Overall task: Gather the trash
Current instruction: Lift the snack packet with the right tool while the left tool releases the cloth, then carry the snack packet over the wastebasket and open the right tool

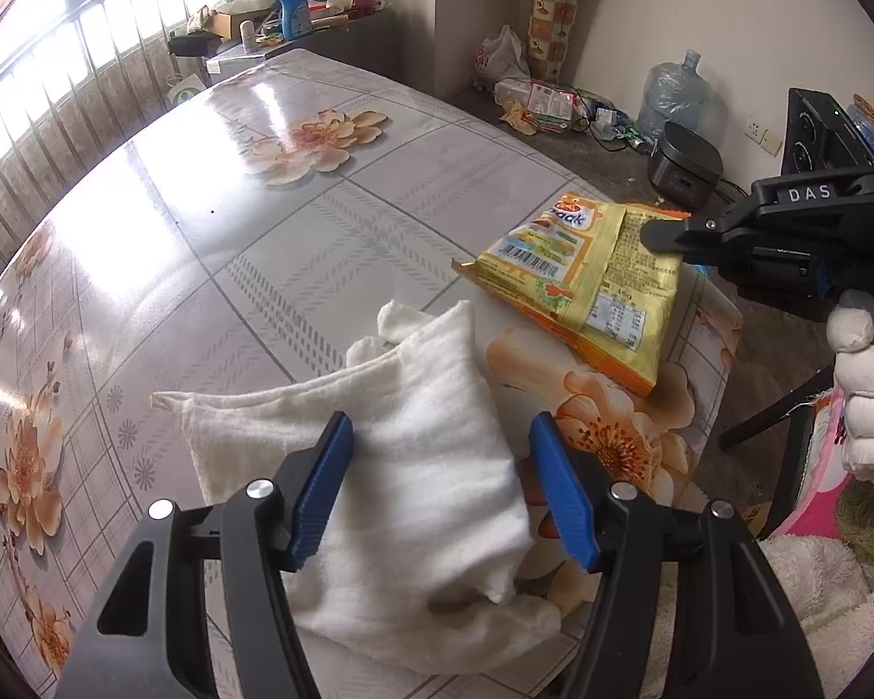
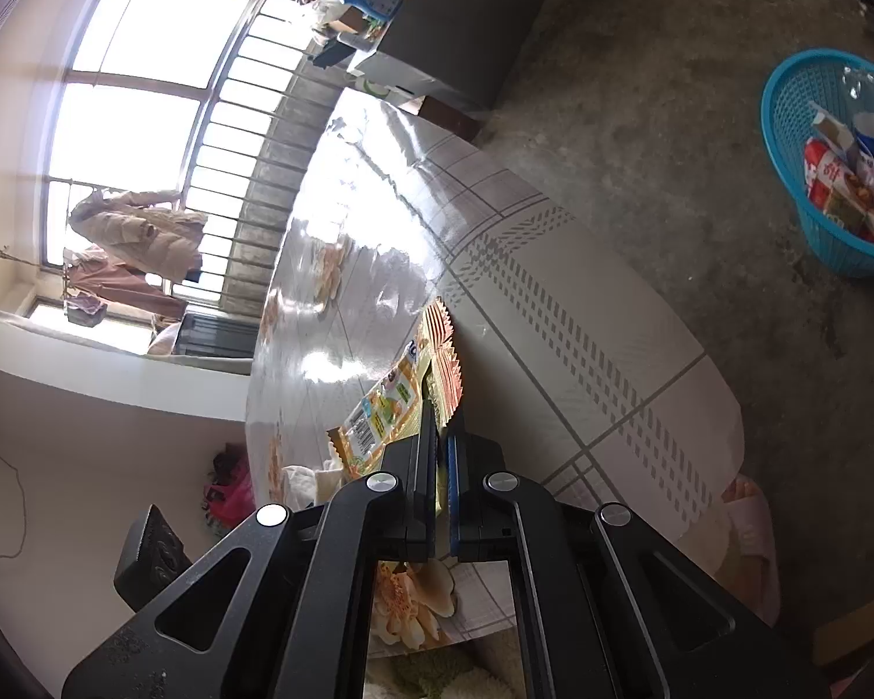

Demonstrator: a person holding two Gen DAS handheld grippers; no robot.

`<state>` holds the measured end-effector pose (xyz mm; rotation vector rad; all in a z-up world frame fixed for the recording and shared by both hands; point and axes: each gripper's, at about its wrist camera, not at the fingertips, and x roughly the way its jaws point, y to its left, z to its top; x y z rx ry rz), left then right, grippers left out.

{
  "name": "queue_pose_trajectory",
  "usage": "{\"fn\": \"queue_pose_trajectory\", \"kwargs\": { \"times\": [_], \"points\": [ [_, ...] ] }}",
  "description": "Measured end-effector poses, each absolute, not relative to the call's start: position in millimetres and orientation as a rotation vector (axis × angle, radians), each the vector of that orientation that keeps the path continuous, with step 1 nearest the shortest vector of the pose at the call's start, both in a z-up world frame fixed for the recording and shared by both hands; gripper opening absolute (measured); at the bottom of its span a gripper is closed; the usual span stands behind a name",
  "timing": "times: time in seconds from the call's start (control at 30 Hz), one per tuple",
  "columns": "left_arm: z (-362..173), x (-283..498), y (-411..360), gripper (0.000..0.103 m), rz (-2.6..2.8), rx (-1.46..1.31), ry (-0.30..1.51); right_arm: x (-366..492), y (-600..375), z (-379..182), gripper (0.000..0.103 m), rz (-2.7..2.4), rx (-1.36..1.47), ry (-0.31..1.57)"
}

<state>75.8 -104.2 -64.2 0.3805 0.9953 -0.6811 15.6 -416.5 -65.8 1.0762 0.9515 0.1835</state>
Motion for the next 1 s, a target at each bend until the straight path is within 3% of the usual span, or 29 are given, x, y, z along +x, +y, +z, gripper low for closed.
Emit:
{"fn": "queue_pose_trajectory", "kwargs": {
  "times": [0.13, 0.27, 0.33, 0.4, 0.5, 0.73, 1.0],
  "points": [
    [-63, 74, -103, 0.059, -0.675, 0.379, 0.989, 15, -416, -65, 0.002, 0.186, 1.077, 0.949],
    [-62, 78, -96, 0.049, -0.664, 0.369, 0.980, 15, -418, -62, 0.002, 0.195, 1.084, 0.935],
    [-62, 80, -94, 0.040, -0.654, 0.365, 0.972, 13, -422, -60, 0.001, 0.202, 1.099, 0.919],
    [-61, 84, -90, 0.019, -0.645, 0.352, 0.970, 11, -429, -55, 0.001, 0.197, 1.109, 0.894],
    [-51, 94, -86, 0.008, -0.661, 0.317, 0.966, 4, -446, -42, 0.001, 0.170, 1.110, 0.836],
    [13, 116, -124, 0.007, -0.798, 0.271, 0.818, -38, -517, -17, 0.001, 0.002, 1.122, 0.636],
    [54, 123, -264, 0.007, -1.104, 0.250, 0.761, -96, -589, -38, 0.001, -0.259, 1.166, 0.525]
  ]
}}
